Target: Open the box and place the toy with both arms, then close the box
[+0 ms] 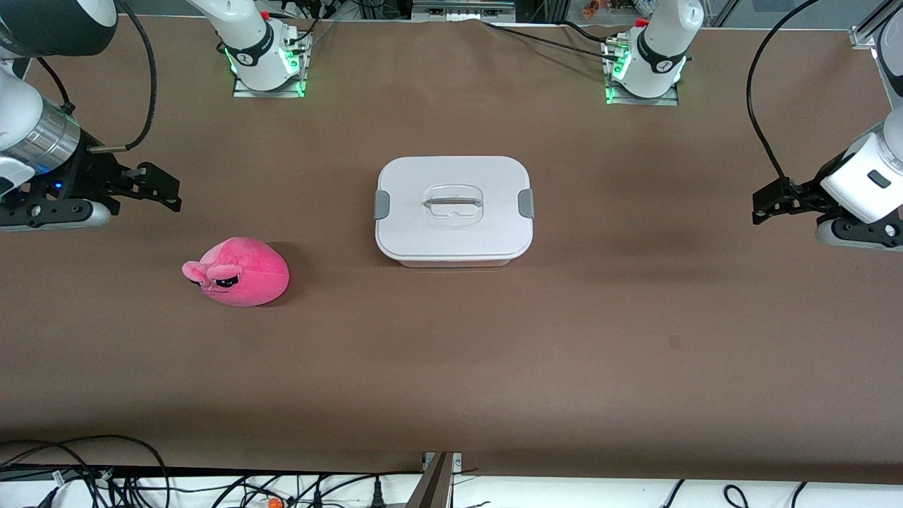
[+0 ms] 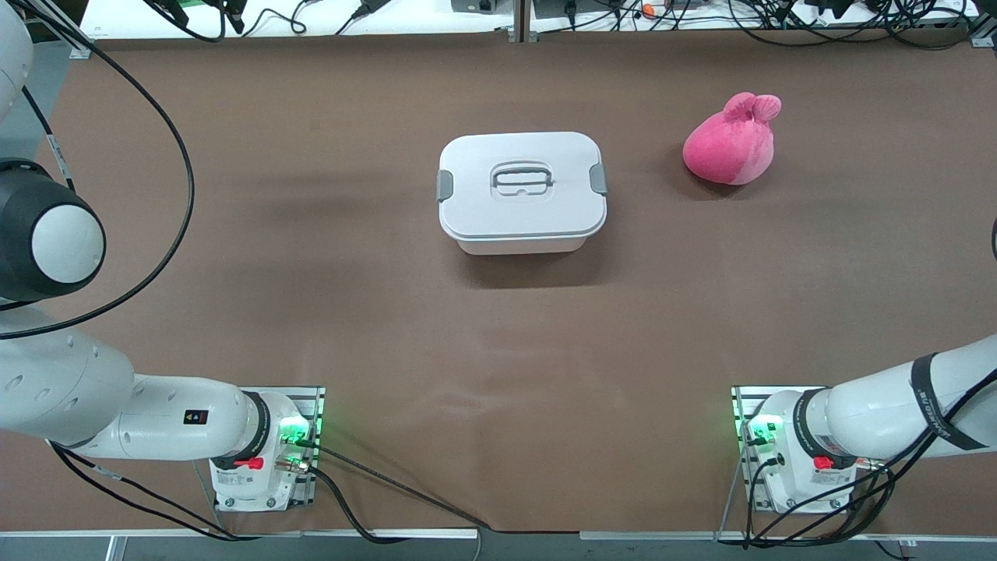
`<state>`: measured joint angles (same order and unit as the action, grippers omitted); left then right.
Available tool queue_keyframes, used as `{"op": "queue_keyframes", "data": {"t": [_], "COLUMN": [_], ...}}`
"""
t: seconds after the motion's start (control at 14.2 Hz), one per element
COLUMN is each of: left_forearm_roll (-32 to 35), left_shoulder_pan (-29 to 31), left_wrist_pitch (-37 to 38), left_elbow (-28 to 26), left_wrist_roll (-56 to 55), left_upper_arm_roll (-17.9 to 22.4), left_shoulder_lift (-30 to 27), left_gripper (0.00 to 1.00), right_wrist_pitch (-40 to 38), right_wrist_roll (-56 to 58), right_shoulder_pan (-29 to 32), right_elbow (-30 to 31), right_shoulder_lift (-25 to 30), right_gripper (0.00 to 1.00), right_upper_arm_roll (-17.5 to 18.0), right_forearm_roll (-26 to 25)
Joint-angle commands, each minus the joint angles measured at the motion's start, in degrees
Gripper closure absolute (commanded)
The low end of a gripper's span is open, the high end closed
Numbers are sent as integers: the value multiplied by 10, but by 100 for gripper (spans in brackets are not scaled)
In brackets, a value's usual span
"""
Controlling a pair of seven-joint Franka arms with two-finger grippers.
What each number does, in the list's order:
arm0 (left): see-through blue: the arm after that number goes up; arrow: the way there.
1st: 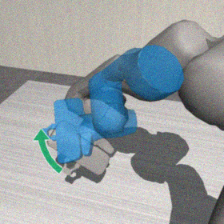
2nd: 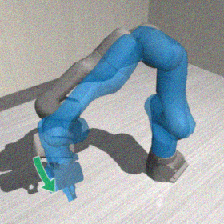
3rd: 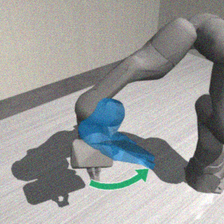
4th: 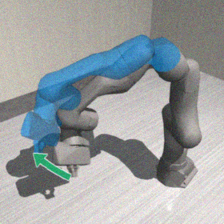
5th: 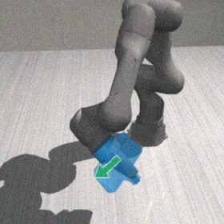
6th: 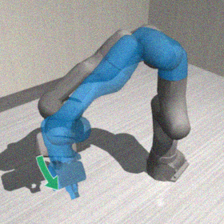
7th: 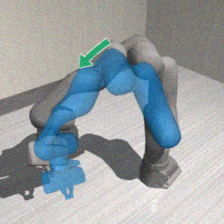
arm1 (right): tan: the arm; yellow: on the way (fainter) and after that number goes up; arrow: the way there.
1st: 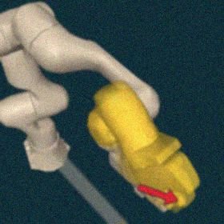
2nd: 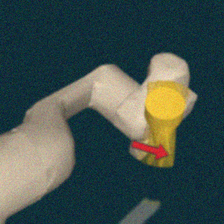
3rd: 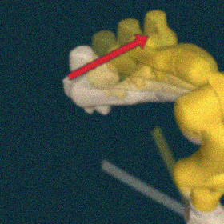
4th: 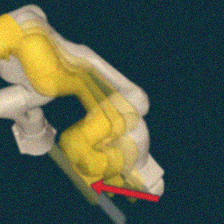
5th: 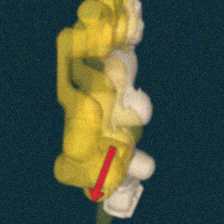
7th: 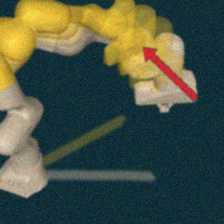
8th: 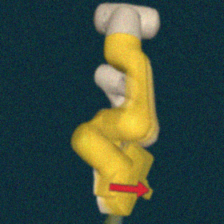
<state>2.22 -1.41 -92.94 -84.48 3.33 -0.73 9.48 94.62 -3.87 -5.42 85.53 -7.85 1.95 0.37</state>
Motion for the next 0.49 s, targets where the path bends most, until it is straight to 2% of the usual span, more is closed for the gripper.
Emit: {"op": "queue_keyframes", "data": {"t": [0.0, 0.42], "left_forearm_roll": [3, 4], "left_shoulder_pan": [1, -11], "left_wrist_pitch": [6, 7], "left_elbow": [20, 23], "left_wrist_roll": [-5, -7], "left_upper_arm_roll": [-1, -8], "left_shoulder_lift": [12, 14], "left_gripper": [0, 0], "right_wrist_pitch": [1, 1], "right_wrist_roll": [1, 1], "right_shoulder_pan": [0, 0], "right_elbow": [-3, -3], "right_shoulder_lift": [2, 2], "right_gripper": [0, 0], "right_upper_arm_roll": [-1, -1], "right_forearm_roll": [1, 1]}}
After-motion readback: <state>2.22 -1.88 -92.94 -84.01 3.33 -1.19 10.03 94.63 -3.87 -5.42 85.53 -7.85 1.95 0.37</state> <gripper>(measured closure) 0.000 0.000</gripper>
